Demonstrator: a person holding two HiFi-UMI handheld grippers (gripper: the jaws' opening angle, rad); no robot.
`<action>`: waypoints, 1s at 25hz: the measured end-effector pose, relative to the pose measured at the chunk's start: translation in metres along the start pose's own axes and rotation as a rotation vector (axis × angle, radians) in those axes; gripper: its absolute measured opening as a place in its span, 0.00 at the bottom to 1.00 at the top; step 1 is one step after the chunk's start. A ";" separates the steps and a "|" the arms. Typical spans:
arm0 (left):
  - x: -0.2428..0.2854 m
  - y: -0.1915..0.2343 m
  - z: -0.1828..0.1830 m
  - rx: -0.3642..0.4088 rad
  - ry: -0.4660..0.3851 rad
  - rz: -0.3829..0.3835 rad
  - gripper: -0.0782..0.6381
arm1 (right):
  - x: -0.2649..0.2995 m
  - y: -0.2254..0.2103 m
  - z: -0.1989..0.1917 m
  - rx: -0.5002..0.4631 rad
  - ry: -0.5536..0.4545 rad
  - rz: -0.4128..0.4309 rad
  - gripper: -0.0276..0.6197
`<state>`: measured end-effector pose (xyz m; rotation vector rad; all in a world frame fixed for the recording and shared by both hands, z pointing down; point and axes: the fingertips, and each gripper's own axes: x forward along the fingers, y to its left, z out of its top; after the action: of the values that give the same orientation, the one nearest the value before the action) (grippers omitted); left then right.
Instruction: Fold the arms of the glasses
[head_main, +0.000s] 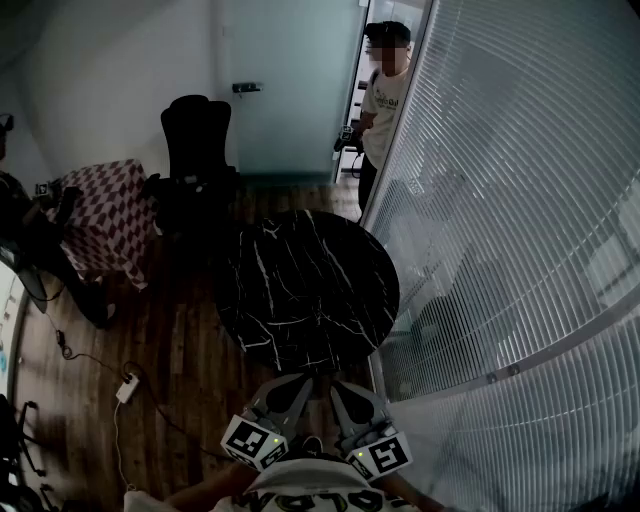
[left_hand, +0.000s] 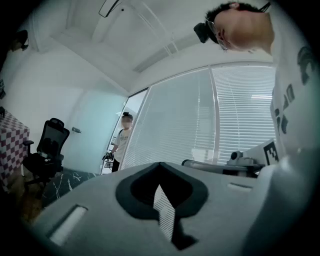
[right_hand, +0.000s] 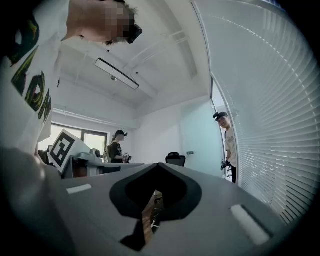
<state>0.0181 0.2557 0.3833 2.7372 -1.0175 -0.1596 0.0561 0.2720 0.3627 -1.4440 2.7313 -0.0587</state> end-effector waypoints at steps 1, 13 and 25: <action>0.000 0.000 0.003 -0.005 -0.002 0.007 0.11 | 0.000 -0.001 0.000 0.004 0.002 -0.004 0.04; 0.023 -0.024 0.003 -0.016 0.001 0.042 0.11 | -0.023 -0.031 0.011 0.052 -0.023 -0.011 0.04; 0.047 -0.040 -0.022 -0.025 0.021 0.083 0.11 | -0.045 -0.059 -0.006 0.058 -0.004 0.034 0.04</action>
<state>0.0828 0.2579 0.3944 2.6628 -1.1133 -0.1291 0.1298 0.2764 0.3730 -1.3815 2.7265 -0.1321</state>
